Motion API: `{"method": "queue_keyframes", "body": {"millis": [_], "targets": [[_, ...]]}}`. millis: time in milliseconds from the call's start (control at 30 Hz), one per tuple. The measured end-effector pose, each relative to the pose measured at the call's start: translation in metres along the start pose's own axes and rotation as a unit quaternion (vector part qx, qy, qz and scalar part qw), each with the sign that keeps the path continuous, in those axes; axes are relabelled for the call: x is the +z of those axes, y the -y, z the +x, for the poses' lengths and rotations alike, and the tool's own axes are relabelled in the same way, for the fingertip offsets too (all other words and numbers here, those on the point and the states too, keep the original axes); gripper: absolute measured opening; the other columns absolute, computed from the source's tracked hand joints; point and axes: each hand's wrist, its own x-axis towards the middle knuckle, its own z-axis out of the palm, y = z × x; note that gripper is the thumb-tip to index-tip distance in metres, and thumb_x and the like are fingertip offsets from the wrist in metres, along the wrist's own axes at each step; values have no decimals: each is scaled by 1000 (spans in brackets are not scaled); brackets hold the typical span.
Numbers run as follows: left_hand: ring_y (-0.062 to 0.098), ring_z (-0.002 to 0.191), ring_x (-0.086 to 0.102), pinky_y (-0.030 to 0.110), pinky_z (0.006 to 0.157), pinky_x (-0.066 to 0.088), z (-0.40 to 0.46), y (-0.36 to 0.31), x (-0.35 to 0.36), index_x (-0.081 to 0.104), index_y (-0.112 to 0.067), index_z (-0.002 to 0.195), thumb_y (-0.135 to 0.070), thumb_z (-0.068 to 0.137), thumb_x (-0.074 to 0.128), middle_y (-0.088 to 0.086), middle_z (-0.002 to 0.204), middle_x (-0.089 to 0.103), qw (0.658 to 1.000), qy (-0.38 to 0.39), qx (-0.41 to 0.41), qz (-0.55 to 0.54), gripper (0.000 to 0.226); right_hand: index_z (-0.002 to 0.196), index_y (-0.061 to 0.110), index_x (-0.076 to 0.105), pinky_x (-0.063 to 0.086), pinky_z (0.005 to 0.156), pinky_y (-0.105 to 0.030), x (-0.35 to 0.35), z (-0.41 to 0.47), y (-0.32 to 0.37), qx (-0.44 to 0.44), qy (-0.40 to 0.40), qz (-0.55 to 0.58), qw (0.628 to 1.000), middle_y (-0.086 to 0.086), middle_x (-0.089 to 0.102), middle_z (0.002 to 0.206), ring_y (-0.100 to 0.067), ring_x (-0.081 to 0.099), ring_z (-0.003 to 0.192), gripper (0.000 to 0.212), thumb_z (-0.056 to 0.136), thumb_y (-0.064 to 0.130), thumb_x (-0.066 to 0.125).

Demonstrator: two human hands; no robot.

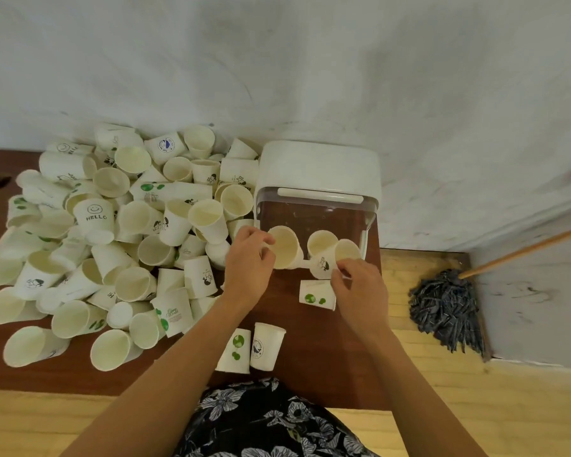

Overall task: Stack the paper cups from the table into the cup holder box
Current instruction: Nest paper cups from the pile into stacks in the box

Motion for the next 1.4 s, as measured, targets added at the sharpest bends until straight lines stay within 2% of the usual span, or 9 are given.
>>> {"method": "queue_keyframes", "body": {"millis": [133,233,367,567,767,900,1000,1067,1400], "targets": [[14,75,56,0,57,40,14,0,5,66,-11,104,-8,89,58,-2,113,50,999,-2,-40,-16,17,111,16,69,50,84,-30,-2,17,2,-1,-20,-4,1000,1,67,115,-16,54,106,20,93,18,64],[16,79,56,6,53,42,23,3,12,65,-12,108,-10,89,59,-1,115,48,998,3,-63,-17,20,112,16,69,50,86,-32,4,26,0,-13,-6,-13,1000,2,66,118,-16,52,108,20,94,16,62],[21,87,58,14,68,38,34,12,23,64,-12,110,-9,87,61,1,117,48,996,12,-91,-18,24,118,16,67,48,92,-30,12,36,0,-10,20,-31,999,1,64,123,-16,50,116,24,95,16,60],[13,71,54,-2,55,38,45,20,35,61,-10,119,-11,90,61,6,125,46,989,61,-133,-6,29,128,19,60,45,100,-31,26,50,-3,6,99,-78,992,2,57,134,-15,47,125,32,97,18,57],[13,74,54,2,50,41,47,32,38,62,-13,115,-13,90,60,4,117,53,988,107,-107,17,26,126,23,61,47,101,-35,35,52,-4,13,103,-55,993,4,56,136,-16,47,128,31,95,18,58],[11,74,58,15,64,42,32,43,30,64,-16,104,-16,90,59,0,99,61,990,115,-60,46,15,111,23,66,51,82,-27,33,42,-8,73,73,-46,994,7,64,115,-12,57,105,18,95,23,57],[16,81,57,32,73,48,13,53,17,63,-18,102,-20,89,58,-2,97,60,986,132,-40,98,14,93,23,64,41,60,-23,34,27,-18,122,122,-75,982,6,64,95,-8,56,80,10,95,28,55],[16,83,57,31,72,44,-3,60,6,62,-19,102,-21,89,58,-4,98,58,982,140,-40,119,14,91,24,62,37,56,-22,38,14,-27,158,147,-72,974,6,63,95,-9,56,81,8,94,30,57],[16,77,51,28,63,32,-71,81,-10,61,-15,97,-23,86,60,-5,87,51,973,131,-64,176,13,109,18,49,51,86,-39,73,-39,-49,334,114,53,934,-2,54,116,-23,54,105,34,88,36,69]]}}
